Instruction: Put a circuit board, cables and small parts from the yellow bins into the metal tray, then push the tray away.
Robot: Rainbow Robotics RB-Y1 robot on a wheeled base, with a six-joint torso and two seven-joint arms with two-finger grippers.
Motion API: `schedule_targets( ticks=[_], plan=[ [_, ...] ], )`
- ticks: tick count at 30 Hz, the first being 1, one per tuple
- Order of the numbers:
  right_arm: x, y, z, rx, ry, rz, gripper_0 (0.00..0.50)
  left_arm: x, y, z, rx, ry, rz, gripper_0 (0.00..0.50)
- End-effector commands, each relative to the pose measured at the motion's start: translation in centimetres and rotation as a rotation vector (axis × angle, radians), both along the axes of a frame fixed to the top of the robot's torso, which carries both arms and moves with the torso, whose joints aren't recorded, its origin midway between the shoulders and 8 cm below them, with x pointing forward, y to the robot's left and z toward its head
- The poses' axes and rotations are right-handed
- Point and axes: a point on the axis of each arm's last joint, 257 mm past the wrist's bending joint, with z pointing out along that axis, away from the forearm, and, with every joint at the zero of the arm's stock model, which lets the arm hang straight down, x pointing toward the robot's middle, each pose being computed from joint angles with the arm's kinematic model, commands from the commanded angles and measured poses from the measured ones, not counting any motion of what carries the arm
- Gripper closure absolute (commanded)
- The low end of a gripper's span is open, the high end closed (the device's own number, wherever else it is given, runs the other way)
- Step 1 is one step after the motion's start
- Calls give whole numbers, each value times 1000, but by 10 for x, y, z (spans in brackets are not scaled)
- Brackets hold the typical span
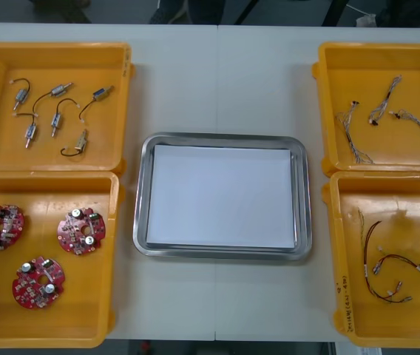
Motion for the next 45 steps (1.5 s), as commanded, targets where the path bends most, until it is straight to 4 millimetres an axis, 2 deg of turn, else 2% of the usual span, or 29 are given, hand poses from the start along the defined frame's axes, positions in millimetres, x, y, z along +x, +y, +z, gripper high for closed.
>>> schedule_targets(
  ticks=[1,8,19,25,34,41,42,43,44,45],
  plan=[
    [7,-15,4,-49,4,27,0,15,2,11,46,-22,-53,0],
    [13,-20,-3,-46,7,15,0,18,-2,2,56,-10,-68,0],
    [24,-14,-18,-52,-7,34,0,17,11,0,74,3,-51,0],
    [23,-18,-23,-74,1,41,0,12,18,-3,77,19,-36,0],
    [24,-20,-36,-66,-4,37,0,10,17,-5,76,25,-38,0],
    [23,-19,-38,-56,-1,33,0,8,15,-8,75,33,-42,0],
    [22,-18,-39,-53,4,33,0,7,15,-8,75,35,-43,55],
    [21,-17,-41,-51,9,34,0,6,15,-10,75,38,-43,241],
    [21,-17,-41,-50,9,33,0,6,14,-9,74,37,-46,313],
    [19,-16,-44,-46,15,30,0,6,14,-9,73,37,-46,456]
  ],
)
